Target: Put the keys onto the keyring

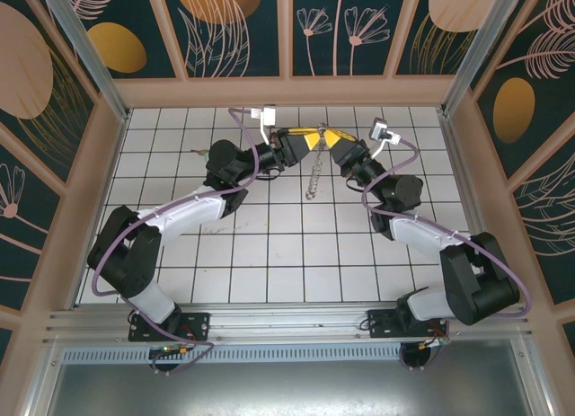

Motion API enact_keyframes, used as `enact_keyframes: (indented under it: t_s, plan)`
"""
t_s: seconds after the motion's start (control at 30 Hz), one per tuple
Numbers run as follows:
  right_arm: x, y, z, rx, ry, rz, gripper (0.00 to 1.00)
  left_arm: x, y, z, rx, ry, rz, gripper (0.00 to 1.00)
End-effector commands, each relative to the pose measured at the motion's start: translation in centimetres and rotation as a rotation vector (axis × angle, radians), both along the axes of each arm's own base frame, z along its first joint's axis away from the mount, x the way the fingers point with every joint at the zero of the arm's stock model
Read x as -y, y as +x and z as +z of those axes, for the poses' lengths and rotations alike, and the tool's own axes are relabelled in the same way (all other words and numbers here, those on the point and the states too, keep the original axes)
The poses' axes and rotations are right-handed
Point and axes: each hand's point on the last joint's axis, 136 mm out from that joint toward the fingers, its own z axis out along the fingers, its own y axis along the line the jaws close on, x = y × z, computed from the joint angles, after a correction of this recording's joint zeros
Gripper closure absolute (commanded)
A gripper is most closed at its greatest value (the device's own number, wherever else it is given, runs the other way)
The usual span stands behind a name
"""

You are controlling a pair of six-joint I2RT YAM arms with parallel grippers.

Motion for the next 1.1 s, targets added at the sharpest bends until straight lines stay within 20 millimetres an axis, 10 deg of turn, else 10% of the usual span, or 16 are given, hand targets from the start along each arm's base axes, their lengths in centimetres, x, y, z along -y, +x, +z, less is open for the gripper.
enact_keyframes:
  t_s: [0.0,0.47,0.67,1.07]
  plan:
    - [0.1,-1.4,3.0,0.106,0.052,0.024,1.0,0.3,-0.2,1.5,0.055,-0.03,-0.005,0.61]
    - [-0.1,-0.8,2.2,0.077,0.03,0.008,1.0,0.7,0.1,1.3,0.056,-0.036,-0.007,0.99]
    - [3.2,0.0,1.9,0.022,0.035,-0.079,0.56,0.8,0.2,0.8,0.105,0.061,0.034,1.0]
    - [2.7,-1.6,0.8,-0.02,-0.17,-0.038,0.54,1.4,-0.8,-0.1,0.312,0.372,0.024,1.0]
